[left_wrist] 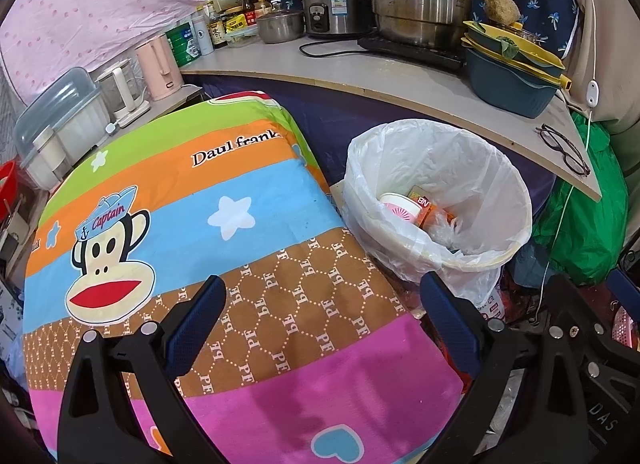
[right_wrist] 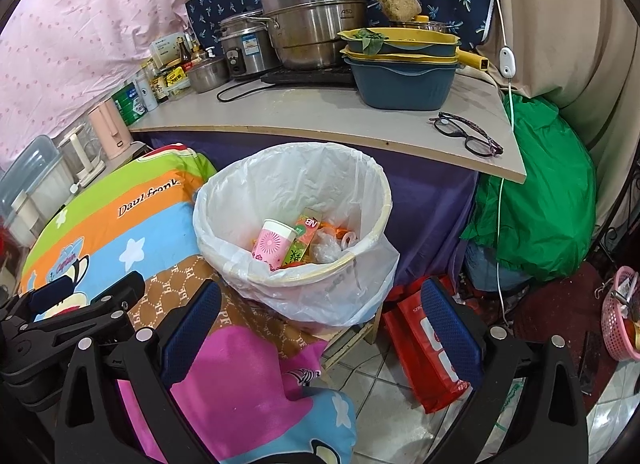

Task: Collect trash

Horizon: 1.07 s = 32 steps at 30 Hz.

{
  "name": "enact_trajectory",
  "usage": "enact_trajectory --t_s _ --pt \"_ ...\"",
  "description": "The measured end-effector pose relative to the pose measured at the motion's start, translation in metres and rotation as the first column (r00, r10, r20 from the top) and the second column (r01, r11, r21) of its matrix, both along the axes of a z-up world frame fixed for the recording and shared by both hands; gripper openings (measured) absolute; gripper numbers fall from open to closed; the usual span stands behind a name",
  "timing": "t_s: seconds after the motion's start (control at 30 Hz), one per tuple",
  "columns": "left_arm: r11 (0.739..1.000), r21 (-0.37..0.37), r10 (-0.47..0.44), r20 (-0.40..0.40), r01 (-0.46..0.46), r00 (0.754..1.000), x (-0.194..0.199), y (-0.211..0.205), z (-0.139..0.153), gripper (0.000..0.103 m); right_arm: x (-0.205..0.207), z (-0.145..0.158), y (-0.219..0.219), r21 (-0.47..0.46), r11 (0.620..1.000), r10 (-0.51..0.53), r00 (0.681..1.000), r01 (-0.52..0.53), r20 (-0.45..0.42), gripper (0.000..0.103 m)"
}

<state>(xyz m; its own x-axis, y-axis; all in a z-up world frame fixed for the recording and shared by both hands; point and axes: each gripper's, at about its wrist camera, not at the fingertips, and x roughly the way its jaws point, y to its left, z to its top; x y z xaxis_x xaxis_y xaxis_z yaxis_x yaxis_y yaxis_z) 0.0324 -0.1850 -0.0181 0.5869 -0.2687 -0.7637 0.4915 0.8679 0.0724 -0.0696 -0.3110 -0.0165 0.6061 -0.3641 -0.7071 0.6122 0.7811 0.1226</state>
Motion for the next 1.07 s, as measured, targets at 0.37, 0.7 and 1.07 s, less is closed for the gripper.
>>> enact_trajectory --t_s 0.37,0.7,1.07 --pt "1.000 0.010 0.008 0.001 -0.008 1.000 0.0023 0.0034 -0.0016 0.093 0.0050 0.0002 0.0028 0.002 1.000 0.017 1.000 -0.017 0.001 0.096" --pt "1.000 0.014 0.015 0.008 -0.015 1.000 0.0048 0.0054 -0.0016 0.093 0.0080 -0.0006 0.0047 0.004 1.000 0.024 1.000 -0.024 0.003 0.096" --pt "1.000 0.013 0.015 0.006 -0.015 1.000 0.0064 0.0062 -0.0018 0.093 0.0097 -0.0009 0.0049 0.007 1.000 0.022 1.000 -0.022 0.000 0.096"
